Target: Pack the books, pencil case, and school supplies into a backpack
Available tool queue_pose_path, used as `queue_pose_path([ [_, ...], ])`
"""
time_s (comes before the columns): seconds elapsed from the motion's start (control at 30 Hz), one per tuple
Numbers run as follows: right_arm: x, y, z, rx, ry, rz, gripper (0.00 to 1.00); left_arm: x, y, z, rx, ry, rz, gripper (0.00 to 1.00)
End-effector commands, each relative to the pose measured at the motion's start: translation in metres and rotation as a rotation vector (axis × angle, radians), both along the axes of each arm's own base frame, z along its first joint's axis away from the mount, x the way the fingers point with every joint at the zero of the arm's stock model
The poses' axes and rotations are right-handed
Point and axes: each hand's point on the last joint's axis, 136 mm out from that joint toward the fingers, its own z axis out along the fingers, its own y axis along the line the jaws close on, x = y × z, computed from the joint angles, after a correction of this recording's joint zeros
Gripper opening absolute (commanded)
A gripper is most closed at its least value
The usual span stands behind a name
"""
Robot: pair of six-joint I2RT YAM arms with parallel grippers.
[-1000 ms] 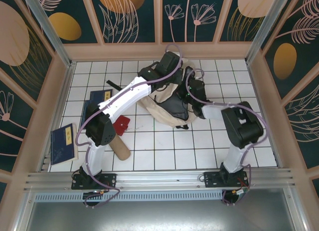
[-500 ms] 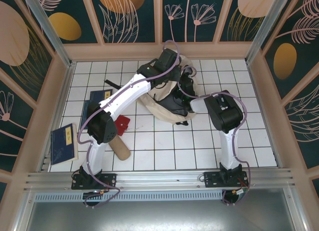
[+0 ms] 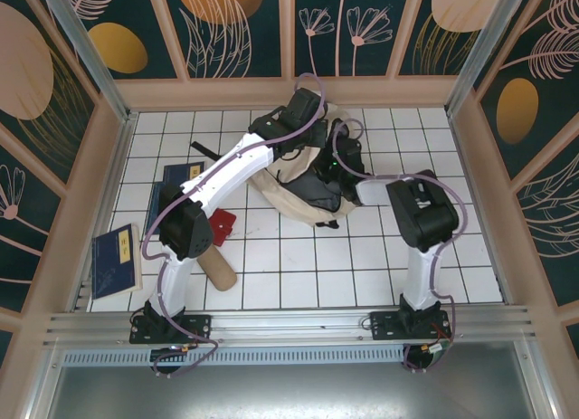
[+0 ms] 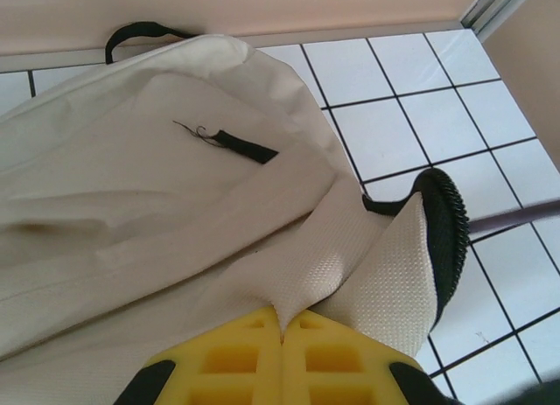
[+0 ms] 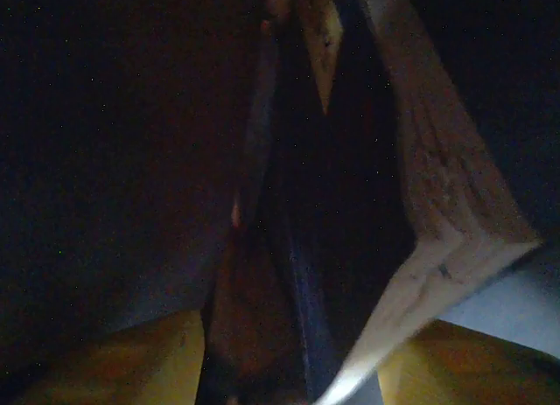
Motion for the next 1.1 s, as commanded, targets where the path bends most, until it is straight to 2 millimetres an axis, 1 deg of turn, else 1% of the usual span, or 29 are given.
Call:
queue_pose_path([
  [0.0, -0.026, -0.011, 0.024, 0.075, 0.055, 0.032, 0.56, 0.012, 0.0, 0.021, -0.068, -0.049, 0.018, 0.03],
  [0.1, -0.048, -0.017, 0.026, 0.056, 0.113, 0.049, 0.6, 0.013, -0.001, 0.02, -0.075, -0.047, 0.015, 0.03],
  [0.23, -0.076, -0.027, 0.027, 0.009, 0.142, 0.073, 0.61, 0.013, -0.002, 0.015, -0.076, -0.037, 0.01, 0.03],
  [0.33, -0.098, -0.043, 0.03, -0.053, 0.13, 0.059, 0.61, 0.011, 0.0, 0.01, -0.069, -0.028, 0.011, 0.05],
  [0.37, -0.105, -0.053, 0.028, -0.093, 0.129, 0.037, 0.61, 0.009, 0.001, 0.007, -0.066, -0.018, 0.013, 0.08],
  [0.4, -0.112, -0.064, 0.027, -0.138, 0.127, 0.008, 0.62, 0.007, 0.003, 0.003, -0.071, 0.004, 0.016, 0.18],
  [0.47, -0.123, -0.088, 0.024, -0.23, 0.126, -0.052, 0.64, 0.0, 0.003, 0.001, -0.101, 0.045, 0.002, 0.35],
  [0.5, -0.128, -0.102, 0.023, -0.28, 0.126, -0.089, 0.66, -0.004, 0.004, 0.003, -0.115, 0.049, -0.003, 0.45],
  [0.53, -0.133, -0.114, 0.022, -0.325, 0.125, -0.116, 0.67, -0.006, 0.005, 0.005, -0.123, 0.048, 0.0, 0.52],
  [0.57, -0.137, -0.131, 0.019, -0.378, 0.133, -0.159, 0.69, -0.009, 0.009, 0.012, -0.133, 0.037, 0.004, 0.59],
  [0.6, -0.143, -0.146, 0.018, -0.42, 0.14, -0.195, 0.7, -0.012, 0.015, 0.014, -0.136, 0.033, 0.01, 0.64],
  [0.63, -0.146, -0.158, 0.016, -0.449, 0.146, -0.218, 0.71, -0.014, 0.021, 0.017, -0.142, 0.027, 0.019, 0.69],
  [0.7, -0.153, -0.182, 0.018, -0.506, 0.143, -0.267, 0.73, -0.016, 0.039, 0.021, -0.148, 0.022, 0.044, 0.75],
  [0.73, -0.153, -0.188, 0.021, -0.524, 0.131, -0.278, 0.74, -0.017, 0.049, 0.021, -0.147, 0.021, 0.058, 0.77],
  [0.77, -0.152, -0.193, 0.027, -0.539, 0.108, -0.285, 0.75, -0.018, 0.063, 0.018, -0.139, 0.022, 0.081, 0.78],
  [0.83, -0.148, -0.191, 0.041, -0.562, 0.051, -0.261, 0.77, -0.018, 0.095, 0.011, -0.104, 0.02, 0.147, 0.82],
  [0.9, -0.139, -0.178, 0.055, -0.552, -0.022, -0.192, 0.77, -0.019, 0.136, -0.003, -0.065, 0.038, 0.231, 0.85],
  [0.93, -0.136, -0.169, 0.059, -0.534, -0.045, -0.154, 0.77, -0.021, 0.155, -0.004, -0.064, 0.038, 0.267, 0.87],
  [0.97, -0.132, -0.158, 0.063, -0.515, -0.072, -0.11, 0.77, -0.024, 0.178, -0.018, -0.048, 0.063, 0.312, 0.9],
  [1.03, -0.126, -0.134, 0.067, -0.482, -0.11, -0.026, 0.77, -0.028, 0.221, -0.033, -0.039, 0.093, 0.402, 0.98],
  [1.07, -0.123, -0.123, 0.068, -0.475, -0.12, 0.009, 0.77, -0.03, 0.242, -0.04, -0.037, 0.11, 0.444, 0.98],
])
